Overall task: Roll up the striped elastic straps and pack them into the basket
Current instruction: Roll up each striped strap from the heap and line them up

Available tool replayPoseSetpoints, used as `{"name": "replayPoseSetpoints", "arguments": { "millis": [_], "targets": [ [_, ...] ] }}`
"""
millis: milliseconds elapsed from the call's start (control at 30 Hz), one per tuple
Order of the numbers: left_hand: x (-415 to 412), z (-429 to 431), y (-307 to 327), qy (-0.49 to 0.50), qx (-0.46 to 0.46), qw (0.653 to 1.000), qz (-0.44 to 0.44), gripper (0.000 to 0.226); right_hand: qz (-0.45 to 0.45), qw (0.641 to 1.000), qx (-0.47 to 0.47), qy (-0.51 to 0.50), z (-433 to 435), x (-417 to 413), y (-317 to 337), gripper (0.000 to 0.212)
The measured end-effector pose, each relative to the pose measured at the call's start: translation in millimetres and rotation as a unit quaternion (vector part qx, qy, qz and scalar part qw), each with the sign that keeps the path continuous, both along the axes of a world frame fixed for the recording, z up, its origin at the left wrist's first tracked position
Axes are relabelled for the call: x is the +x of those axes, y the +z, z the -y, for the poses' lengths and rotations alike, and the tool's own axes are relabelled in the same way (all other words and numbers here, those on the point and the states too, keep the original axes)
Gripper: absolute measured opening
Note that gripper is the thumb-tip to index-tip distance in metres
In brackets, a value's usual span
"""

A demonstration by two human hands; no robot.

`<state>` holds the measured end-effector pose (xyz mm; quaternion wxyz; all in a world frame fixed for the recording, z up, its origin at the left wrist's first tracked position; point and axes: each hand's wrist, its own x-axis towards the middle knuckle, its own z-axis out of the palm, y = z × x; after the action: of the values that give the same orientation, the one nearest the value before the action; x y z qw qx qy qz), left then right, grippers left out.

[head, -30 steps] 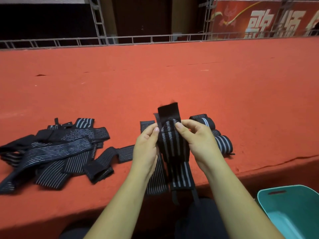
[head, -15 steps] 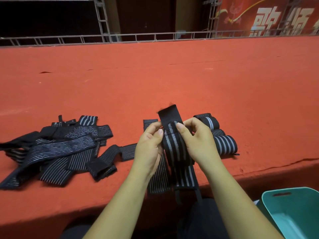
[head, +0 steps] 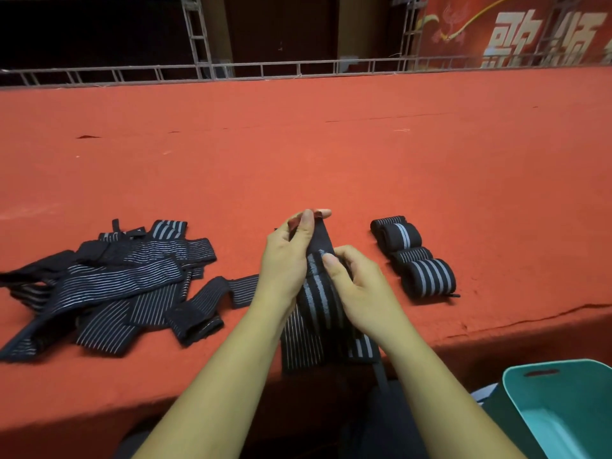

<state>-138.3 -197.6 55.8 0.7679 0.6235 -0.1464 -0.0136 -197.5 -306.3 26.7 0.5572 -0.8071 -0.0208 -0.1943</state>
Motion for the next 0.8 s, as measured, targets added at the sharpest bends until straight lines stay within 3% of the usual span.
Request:
{"name": "replayPoseSetpoints", "arguments": {
  "millis": [167, 300, 400, 567, 667, 733, 800],
  "targets": [
    [1.0, 3.7, 0.0, -0.015, 0.023, 0.999, 0.026, 0.032, 0.059, 0.996, 0.028, -0.065, 8.4, 1.2, 8.4, 0.011],
    [1.3, 5.9, -8.7, -0.076, 0.105, 0.986, 0.110, 0.013, 0.068, 0.987, 0.072, -0.128, 22.1, 5.4, 21.2, 0.012],
    [0.7, 4.7, -8.5, -0.137, 0.027, 0.987, 0.077, 0.022, 0.035, 0.987, 0.156, -0.027, 33.2, 3.7, 30.5, 0.015],
    [-3.5, 5.2, 0.2, -0.166, -0.121, 0.978, -0.018, 0.034, -0.004, 0.956, 0.267, 0.121, 43.9, 2.0, 40.9, 0.030],
    [-3.2, 7.6, 3.1, -0.150, -0.129, 0.980, -0.019, 0.042, -0.042, 0.930, 0.329, 0.160, 50.0, 3.1, 45.1, 0.035],
    [-1.3, 6.7, 4.9, -0.132, -0.113, 0.985, -0.006, 0.048, -0.044, 0.929, 0.330, 0.160, 53.2, 4.0, 48.6, 0.037],
    [0.0, 6.0, 4.9, -0.134, -0.094, 0.986, 0.007, 0.038, -0.037, 0.939, 0.302, 0.158, 54.4, 4.9, 51.8, 0.024]
  ]
}}
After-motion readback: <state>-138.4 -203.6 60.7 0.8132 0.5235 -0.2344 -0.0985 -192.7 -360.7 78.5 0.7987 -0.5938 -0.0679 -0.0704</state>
